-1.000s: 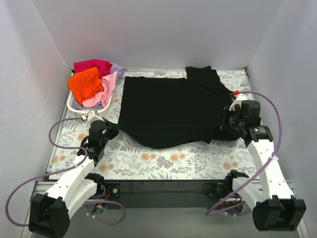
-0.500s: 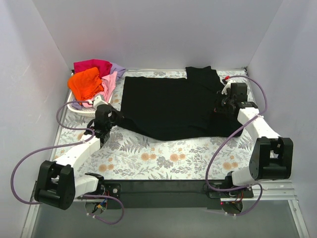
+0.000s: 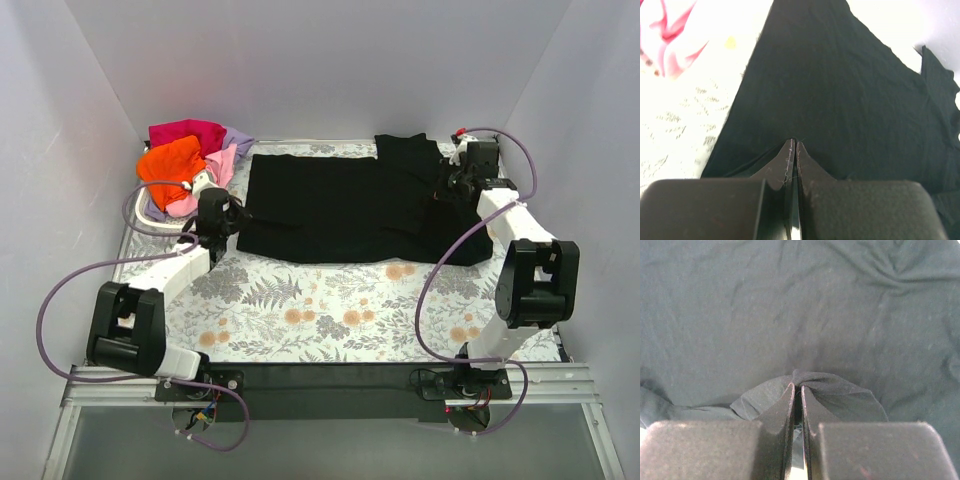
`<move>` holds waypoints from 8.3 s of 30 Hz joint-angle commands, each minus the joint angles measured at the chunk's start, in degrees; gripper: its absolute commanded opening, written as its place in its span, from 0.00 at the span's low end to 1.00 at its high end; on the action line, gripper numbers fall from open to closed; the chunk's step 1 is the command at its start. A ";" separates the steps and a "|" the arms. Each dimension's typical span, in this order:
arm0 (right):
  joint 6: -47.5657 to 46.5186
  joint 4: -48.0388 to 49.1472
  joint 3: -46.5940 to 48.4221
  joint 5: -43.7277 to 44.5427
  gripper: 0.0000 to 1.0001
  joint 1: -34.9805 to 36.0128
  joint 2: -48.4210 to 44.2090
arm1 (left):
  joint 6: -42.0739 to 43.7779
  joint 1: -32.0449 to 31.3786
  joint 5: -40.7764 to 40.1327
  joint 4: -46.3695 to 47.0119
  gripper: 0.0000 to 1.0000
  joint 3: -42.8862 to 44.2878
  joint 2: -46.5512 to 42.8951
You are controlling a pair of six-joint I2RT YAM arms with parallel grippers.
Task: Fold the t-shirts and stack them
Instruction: Fold the tshirt
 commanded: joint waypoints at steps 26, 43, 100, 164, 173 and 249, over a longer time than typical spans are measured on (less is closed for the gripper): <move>-2.90 -0.28 13.22 4.43 0.01 -4.22 14.95 | 4.21 3.65 1.85 8.48 0.00 10.70 14.85; -3.34 -0.37 11.55 5.48 0.01 -5.10 14.42 | 3.33 4.62 0.44 9.01 0.00 11.84 17.22; -0.35 3.32 -1.28 3.55 0.51 3.25 13.10 | 5.44 -21.48 4.84 13.76 0.75 19.93 35.77; -2.29 0.51 -2.94 10.58 0.58 -4.47 -0.42 | 7.99 -25.61 1.59 14.37 0.76 20.72 34.10; -4.57 -3.88 -7.52 8.82 0.59 -12.48 -4.47 | 8.34 -26.67 2.99 15.95 0.76 22.48 37.09; -4.40 0.25 -6.03 0.39 0.56 -7.92 -3.96 | 10.00 -26.67 -1.64 18.33 0.79 9.47 18.63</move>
